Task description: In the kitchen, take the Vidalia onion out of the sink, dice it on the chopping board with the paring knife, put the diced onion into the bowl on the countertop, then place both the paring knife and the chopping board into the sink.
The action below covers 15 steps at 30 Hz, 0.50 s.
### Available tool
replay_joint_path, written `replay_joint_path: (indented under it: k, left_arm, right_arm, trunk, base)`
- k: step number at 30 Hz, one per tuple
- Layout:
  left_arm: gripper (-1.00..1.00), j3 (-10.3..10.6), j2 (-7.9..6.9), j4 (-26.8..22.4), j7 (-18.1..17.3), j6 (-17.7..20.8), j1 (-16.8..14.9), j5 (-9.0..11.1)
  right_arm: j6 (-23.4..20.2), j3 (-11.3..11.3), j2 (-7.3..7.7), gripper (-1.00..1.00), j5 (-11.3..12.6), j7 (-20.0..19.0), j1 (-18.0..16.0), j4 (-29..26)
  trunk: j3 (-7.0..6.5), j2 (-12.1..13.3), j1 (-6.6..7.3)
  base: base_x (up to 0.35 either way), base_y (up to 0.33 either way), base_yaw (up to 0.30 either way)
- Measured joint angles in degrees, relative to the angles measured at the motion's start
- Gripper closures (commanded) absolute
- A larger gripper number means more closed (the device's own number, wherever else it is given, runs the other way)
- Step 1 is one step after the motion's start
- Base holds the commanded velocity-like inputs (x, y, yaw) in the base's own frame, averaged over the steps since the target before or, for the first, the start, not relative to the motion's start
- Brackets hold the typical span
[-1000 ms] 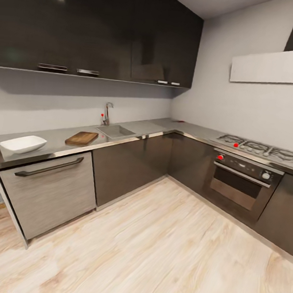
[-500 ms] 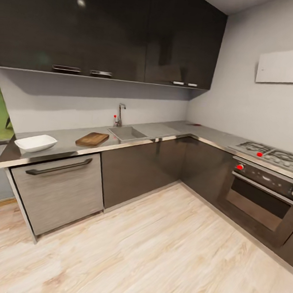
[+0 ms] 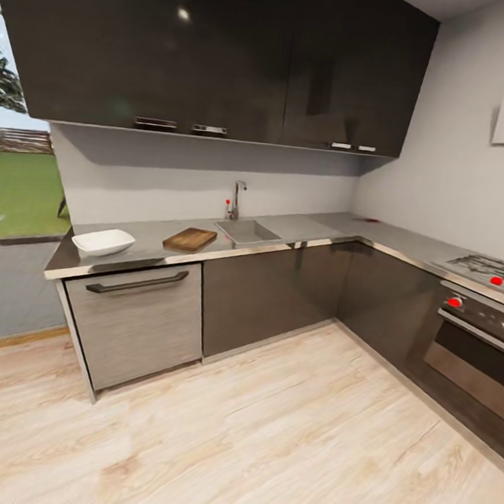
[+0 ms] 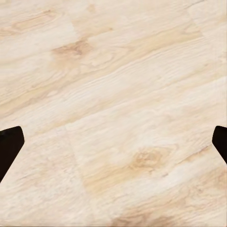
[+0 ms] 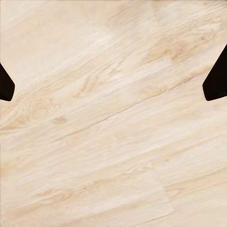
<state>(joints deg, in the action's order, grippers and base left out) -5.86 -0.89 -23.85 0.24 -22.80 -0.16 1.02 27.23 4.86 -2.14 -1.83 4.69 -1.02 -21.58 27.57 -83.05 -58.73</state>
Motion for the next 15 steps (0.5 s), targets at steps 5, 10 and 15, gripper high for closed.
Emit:
replay_joint_path:
  k: [5,10,15]
  left_arm:
    - [-1.0,0.0,0.0,-0.02,0.0,0.0,0.0,0.0]
    - [-1.0,0.01,0.0,-0.22,0.0,0.0,0.0,0.0]
    - [-1.0,-0.07,0.0,-0.23,0.0,0.0,0.0,0.05]
  right_arm:
    - [0.0,0.06,0.0,-1.0,0.0,0.0,0.0,-0.01]
    - [0.0,0.08,0.0,-1.0,0.0,0.0,0.0,0.0]
    - [0.0,0.08,-0.05,-1.0,-0.03,0.0,0.0,0.0]
  trunk:
    - [0.0,0.0,0.01]
    - [0.0,0.0,0.02]
    - [0.0,0.0,0.02]
  base:
    - [0.041,-0.047,0.253]
    - [0.174,-0.187,0.253]
    - [0.21,-0.224,0.253]
